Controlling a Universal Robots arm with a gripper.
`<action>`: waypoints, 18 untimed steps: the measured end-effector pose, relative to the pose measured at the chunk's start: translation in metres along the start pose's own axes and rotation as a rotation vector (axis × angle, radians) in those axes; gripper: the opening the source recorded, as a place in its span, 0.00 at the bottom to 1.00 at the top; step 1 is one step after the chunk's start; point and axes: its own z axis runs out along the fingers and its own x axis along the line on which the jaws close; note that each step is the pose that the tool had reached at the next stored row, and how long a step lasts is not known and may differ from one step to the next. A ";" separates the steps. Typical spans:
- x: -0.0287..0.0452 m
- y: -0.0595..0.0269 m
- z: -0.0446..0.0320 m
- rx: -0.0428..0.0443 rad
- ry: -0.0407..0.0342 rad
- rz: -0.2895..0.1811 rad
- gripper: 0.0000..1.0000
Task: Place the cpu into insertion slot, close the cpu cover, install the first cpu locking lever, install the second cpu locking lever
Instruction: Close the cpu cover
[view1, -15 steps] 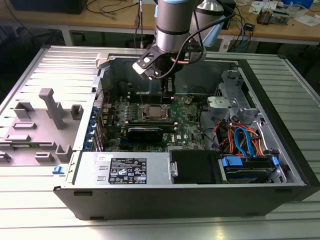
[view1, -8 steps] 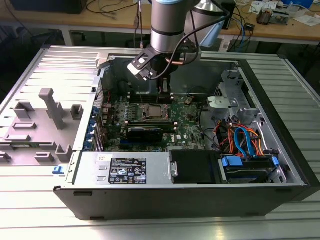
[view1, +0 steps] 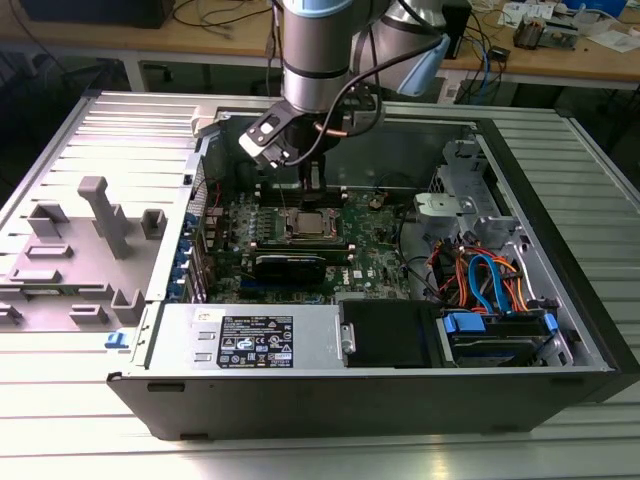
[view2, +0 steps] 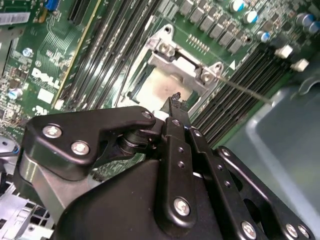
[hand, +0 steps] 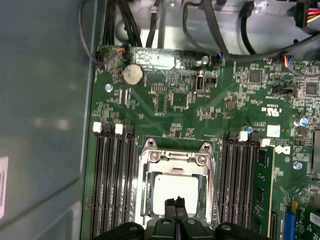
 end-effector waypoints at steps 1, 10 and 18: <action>0.0000 -0.0015 0.0012 -0.0001 0.0000 -0.007 0.11; 0.0006 -0.0112 0.0115 -0.0006 0.0000 -0.032 0.11; 0.0010 -0.0151 0.0180 -0.0007 0.0000 -0.032 0.11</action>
